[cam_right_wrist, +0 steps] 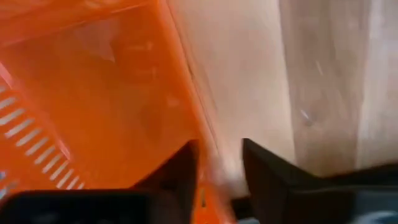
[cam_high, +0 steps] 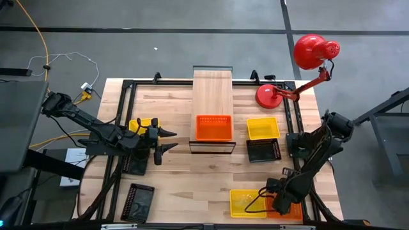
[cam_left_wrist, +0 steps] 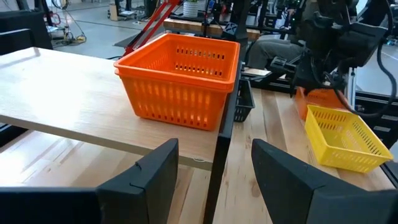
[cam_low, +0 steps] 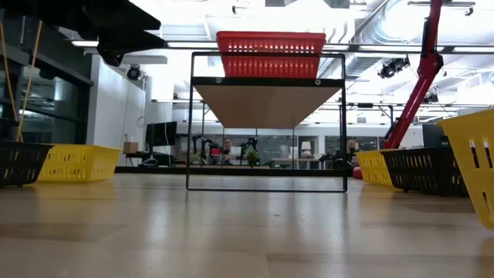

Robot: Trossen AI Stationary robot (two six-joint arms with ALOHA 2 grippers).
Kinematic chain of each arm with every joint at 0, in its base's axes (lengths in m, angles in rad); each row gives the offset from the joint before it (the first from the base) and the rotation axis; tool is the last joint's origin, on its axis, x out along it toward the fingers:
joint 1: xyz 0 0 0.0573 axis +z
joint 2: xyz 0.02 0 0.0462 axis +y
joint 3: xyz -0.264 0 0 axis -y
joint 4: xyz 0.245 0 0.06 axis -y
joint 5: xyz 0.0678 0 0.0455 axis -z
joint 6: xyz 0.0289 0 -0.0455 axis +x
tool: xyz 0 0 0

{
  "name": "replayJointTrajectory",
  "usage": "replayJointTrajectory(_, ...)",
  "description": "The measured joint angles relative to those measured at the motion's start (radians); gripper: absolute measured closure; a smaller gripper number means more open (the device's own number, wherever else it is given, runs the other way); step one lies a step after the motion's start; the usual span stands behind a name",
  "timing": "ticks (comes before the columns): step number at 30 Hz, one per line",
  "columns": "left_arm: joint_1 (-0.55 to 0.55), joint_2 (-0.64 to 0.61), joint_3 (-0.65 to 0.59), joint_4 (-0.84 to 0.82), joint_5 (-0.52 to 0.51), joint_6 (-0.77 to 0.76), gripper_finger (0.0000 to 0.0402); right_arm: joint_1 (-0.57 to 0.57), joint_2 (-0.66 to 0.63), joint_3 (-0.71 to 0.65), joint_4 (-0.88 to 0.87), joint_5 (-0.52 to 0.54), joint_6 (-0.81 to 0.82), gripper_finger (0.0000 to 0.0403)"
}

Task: Stack baskets on shelf by color
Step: Stack the orange bin on the orange bins on the shelf

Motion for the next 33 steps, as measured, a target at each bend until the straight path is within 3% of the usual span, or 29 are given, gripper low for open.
replayJointTrajectory(2,0.000,0.000,0.000,0.000,0.000,0.000,0.0209,0.000,-0.012,0.000,-0.025,-0.014,-0.001,0.0363)
replayJointTrajectory(4,0.000,0.000,0.000,0.001,0.000,0.000,0.0209,-0.003,-0.036,0.006,-0.062,-0.038,0.003,0.0390)
replayJointTrajectory(11,0.000,0.000,0.000,0.016,0.000,0.002,0.0209,-0.032,-0.174,0.133,-0.289,-0.015,0.012,0.0398)
replayJointTrajectory(18,0.000,-0.001,0.000,0.037,0.000,0.011,0.0209,-0.111,-0.255,0.385,-0.416,0.242,0.016,0.0400)
replayJointTrajectory(22,0.000,-0.001,0.000,0.037,0.010,0.011,0.0209,-0.182,-0.250,0.538,-0.417,0.426,-0.142,0.0401)
replayJointTrajectory(27,-0.001,-0.011,0.000,0.050,0.096,0.011,0.0209,-0.317,-0.205,0.729,-0.406,0.602,-0.454,0.0402)
replayJointTrajectory(33,-0.001,-0.044,0.000,0.058,0.136,0.008,0.0209,-0.543,-0.101,0.960,-0.404,0.623,-0.835,0.0402)
